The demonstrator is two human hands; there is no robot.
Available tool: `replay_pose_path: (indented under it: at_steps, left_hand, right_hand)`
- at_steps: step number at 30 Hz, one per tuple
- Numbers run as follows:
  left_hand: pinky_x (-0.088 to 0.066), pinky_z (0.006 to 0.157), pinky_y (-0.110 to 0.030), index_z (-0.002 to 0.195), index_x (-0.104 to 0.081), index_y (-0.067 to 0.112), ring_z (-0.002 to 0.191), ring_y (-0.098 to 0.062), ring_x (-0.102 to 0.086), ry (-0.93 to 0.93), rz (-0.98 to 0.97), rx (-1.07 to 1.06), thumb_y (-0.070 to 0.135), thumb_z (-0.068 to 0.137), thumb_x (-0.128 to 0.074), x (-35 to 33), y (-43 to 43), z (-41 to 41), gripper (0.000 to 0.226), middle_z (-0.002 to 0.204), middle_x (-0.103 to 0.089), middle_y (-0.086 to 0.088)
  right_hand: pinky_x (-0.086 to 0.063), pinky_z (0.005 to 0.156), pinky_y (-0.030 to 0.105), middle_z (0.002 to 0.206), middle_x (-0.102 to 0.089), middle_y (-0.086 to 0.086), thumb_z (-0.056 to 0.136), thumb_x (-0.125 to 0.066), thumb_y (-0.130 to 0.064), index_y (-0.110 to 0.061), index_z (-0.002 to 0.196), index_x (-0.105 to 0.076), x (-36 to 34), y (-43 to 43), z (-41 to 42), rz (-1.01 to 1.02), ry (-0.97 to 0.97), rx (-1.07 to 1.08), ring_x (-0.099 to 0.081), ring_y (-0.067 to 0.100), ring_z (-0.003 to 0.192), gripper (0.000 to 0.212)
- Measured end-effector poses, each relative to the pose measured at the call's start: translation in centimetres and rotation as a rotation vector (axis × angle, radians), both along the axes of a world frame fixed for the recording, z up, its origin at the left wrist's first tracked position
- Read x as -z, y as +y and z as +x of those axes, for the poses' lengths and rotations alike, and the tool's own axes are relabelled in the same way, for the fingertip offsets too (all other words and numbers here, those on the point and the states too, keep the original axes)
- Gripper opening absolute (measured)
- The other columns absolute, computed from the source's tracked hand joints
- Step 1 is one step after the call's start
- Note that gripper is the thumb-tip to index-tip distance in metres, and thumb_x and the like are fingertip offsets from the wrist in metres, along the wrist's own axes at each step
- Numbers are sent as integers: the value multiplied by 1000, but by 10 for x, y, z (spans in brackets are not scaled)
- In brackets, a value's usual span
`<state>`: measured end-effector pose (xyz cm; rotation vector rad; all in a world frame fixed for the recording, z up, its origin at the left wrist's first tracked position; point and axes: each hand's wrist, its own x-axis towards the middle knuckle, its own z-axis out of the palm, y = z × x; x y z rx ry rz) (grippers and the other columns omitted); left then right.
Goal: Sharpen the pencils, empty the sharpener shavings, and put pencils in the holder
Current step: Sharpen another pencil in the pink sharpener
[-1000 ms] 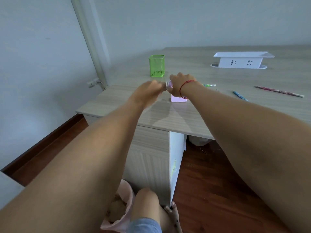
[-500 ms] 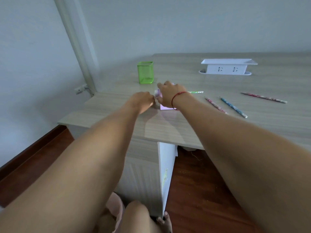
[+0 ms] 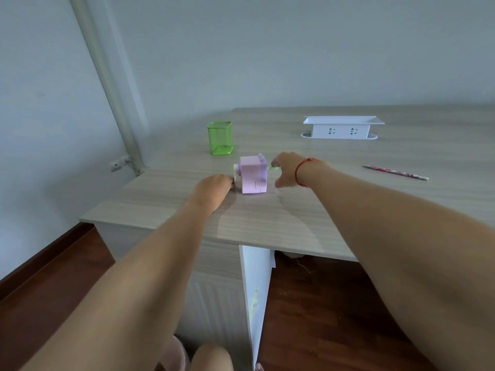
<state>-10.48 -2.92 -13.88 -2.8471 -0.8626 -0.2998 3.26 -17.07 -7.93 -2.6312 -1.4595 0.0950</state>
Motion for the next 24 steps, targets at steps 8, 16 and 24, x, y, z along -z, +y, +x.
replay_pose_path:
  at_steps: [8, 16, 24]
  left_hand:
    - [-49, 82, -40, 106, -60, 0, 104, -38, -60, -90, 46, -40, 13, 93, -40, -23, -19, -5, 27, 113, -61, -18]
    - [-33, 62, -33, 73, -49, 8, 86, -39, -56, -442, -248, 26, 15, 92, -34, -46, -42, 26, 25, 87, -56, -23]
    - [-35, 75, -34, 94, -54, -4, 103, -38, -52, -517, -443, 20, 25, 98, -36, -36, -46, 44, 34, 108, -55, -27]
  right_hand:
    - [-49, 89, 35, 125, -61, 14, 92, -51, 1, -10, 126, -59, -3, -3, -10, 68, -184, 14, -61, 35, 112, 37]
    - [-47, 92, 35, 129, -57, 18, 94, -47, 2, -5, 127, -56, 8, -5, -10, 113, -212, -6, -58, 36, 116, 35]
    - [-45, 88, 32, 126, -59, 14, 97, -44, -2, -5, 119, -59, 12, 5, -11, 73, -270, -76, -57, 33, 117, 28]
